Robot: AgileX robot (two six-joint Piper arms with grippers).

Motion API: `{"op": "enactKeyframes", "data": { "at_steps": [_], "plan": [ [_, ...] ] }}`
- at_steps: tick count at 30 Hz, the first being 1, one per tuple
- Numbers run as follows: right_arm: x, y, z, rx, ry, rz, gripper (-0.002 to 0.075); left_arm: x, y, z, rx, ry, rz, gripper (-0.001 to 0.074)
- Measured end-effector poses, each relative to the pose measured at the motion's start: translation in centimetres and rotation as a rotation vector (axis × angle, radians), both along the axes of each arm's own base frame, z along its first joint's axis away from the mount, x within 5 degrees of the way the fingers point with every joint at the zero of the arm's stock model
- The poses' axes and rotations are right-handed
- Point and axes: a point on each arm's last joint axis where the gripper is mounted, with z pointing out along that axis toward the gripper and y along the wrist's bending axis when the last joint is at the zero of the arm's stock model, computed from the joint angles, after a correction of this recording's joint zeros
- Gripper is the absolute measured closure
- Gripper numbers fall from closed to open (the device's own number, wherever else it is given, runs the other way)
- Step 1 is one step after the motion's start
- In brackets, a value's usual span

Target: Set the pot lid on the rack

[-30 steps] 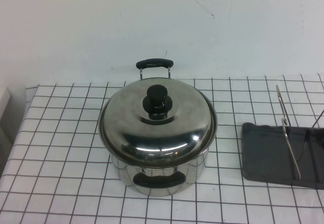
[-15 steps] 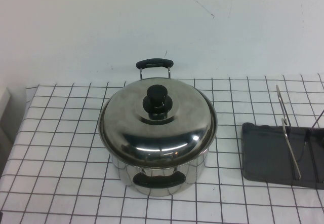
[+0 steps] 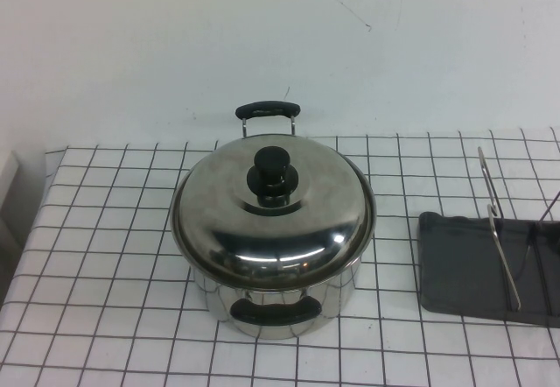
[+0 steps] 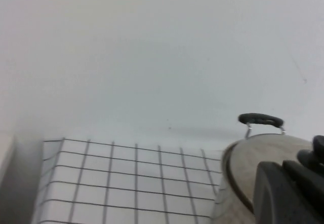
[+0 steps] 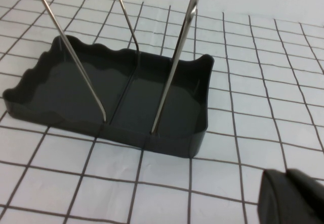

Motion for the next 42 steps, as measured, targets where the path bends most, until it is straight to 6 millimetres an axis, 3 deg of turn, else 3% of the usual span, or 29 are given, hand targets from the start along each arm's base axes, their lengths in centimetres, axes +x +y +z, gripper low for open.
{"op": "enactKeyframes", "data": {
  "at_steps": [4,8,10,17,20,33,42],
  "plan": [
    [0.0,0.0,0.0,0.002,0.0,-0.001,0.0728,2.2,0.6,3.0,0.066,0.054,0.08,0.0737],
    [0.0,0.0,0.0,0.002,0.0,-0.001,0.0728,4.6,0.2,4.4,0.081,0.008,0.079,0.0687],
    [0.0,0.0,0.0,0.002,0.0,-0.001,0.0728,5.6,-0.9,4.6,0.11,-0.027,0.004,0.0623],
    [0.0,0.0,0.0,0.002,0.0,-0.001,0.0728,9.0,-6.9,2.7,0.182,-0.019,-0.298,0.0218],
    [0.0,0.0,0.0,0.003,0.0,-0.001,0.0728,11.2,-9.0,1.1,0.186,-0.016,-0.353,0.0132],
    [0.0,0.0,0.0,0.003,0.0,-0.001,0.0728,19.2,-15.2,-3.2,0.178,-0.04,-0.445,0.0095],
    [0.0,0.0,0.0,0.003,0.0,-0.001,0.0728,22.4,-17.6,-5.5,0.197,-0.009,-0.479,0.0095]
  ]
}}
